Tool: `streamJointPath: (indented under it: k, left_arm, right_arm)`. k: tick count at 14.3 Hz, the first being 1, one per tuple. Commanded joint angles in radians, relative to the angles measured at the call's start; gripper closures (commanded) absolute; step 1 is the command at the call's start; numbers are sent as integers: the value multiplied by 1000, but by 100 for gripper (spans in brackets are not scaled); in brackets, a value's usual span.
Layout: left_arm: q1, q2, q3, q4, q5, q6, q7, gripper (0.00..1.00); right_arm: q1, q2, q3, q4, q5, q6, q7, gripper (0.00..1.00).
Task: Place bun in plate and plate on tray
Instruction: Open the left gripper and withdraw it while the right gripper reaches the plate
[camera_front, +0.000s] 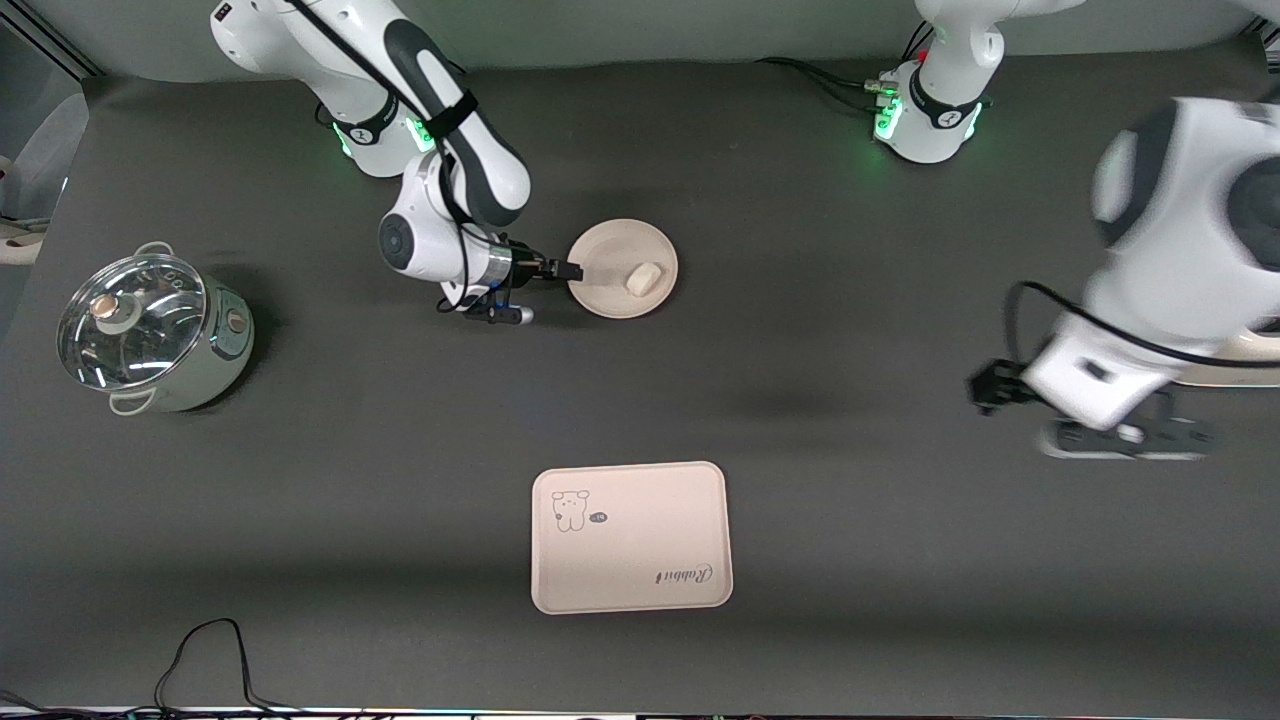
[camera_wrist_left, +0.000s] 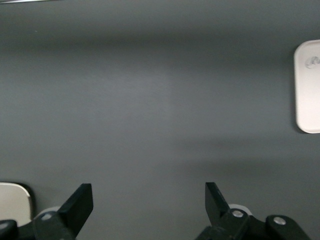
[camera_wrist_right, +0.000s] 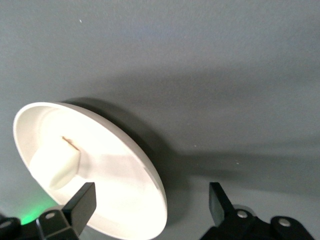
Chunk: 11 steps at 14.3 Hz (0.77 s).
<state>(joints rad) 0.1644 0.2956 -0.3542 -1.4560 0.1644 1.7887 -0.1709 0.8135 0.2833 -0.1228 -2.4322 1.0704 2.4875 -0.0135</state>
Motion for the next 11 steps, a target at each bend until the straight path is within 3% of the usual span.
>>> streamJointPath:
  k: [1, 3, 4, 7, 11]
  left_arm:
    - [87, -10, -16, -21, -83, 8, 86, 0]
    - [107, -44, -16, -44, -95, -11, 76, 0]
    - [106, -62, -16, -53, -95, -29, 70, 0]
    - [104, -113, -17, -55, -95, -104, 31, 0]
    - [110, -132, -16, -52, -97, -138, 31, 0]
  right_arm:
    - [56, -3, -12, -21, 52, 53, -20, 0]
    - [81, -7, -12, -21, 91, 57, -22, 2]
    - [110, -4, -12, -21, 92, 89, -20, 11]
    - [145, 19, -12, -21, 143, 137, -25, 20]
    - [147, 27, -12, -21, 143, 146, -31, 51]
